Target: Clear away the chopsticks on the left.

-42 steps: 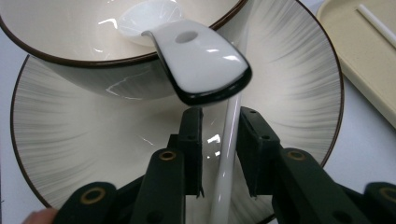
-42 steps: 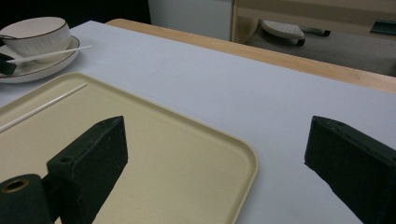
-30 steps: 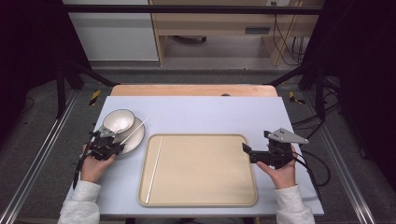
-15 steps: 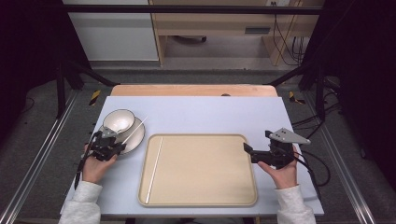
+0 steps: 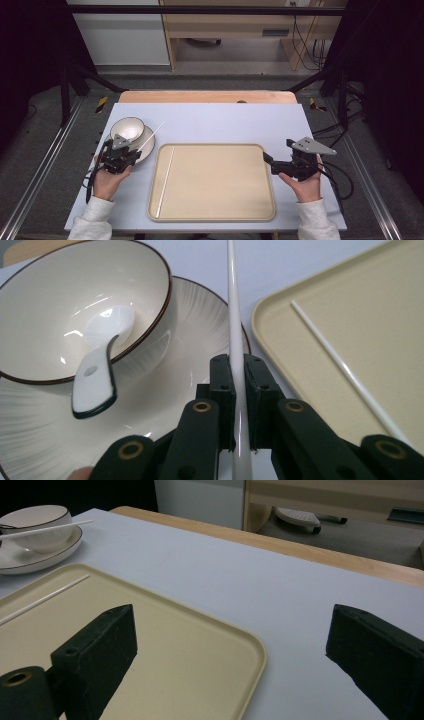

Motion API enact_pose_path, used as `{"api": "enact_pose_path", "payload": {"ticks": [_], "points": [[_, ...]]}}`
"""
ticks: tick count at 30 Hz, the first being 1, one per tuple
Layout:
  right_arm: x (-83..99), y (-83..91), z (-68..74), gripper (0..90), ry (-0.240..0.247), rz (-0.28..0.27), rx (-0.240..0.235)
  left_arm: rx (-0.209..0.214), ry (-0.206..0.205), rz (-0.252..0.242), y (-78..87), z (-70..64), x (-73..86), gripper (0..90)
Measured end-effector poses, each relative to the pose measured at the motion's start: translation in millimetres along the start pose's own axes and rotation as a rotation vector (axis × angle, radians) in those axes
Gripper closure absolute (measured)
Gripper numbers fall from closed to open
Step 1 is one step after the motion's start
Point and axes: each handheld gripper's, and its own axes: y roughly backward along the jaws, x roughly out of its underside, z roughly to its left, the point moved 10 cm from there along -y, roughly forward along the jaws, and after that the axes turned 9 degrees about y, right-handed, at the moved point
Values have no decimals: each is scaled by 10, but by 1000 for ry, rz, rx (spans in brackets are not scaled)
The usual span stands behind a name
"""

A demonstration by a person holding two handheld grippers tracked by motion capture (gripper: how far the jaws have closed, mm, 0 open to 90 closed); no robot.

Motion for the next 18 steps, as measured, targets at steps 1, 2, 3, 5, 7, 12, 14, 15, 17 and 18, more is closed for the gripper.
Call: {"api": "enact_pose_path", "payload": {"ticks": [1,2,3,5,7,12,14,15,17,18], "points": [[0,3,-3,65,2,0,0,0,0,-3,12,-25,-8,839],[-3,6,-2,65,0,-2,-1,2,6,-7,25,-58,-17,839],[-5,8,-6,65,-1,-3,2,7,9,-9,33,-82,-21,839],[-7,11,-9,65,-2,-5,4,13,8,-11,54,-133,-31,839],[-7,15,-10,65,-2,-4,2,13,13,-17,80,-187,-45,839],[-13,22,-14,65,-5,-7,5,10,26,-41,149,-325,-78,839],[-14,26,-18,65,-3,-8,7,5,32,-53,174,-375,-89,839],[-15,29,-20,65,-4,-9,8,5,35,-54,184,-393,-89,839],[-15,33,-22,66,-5,-9,8,1,40,-62,202,-441,-90,839],[-16,34,-22,66,-5,-9,8,-1,49,-67,207,-474,-89,839]]}}
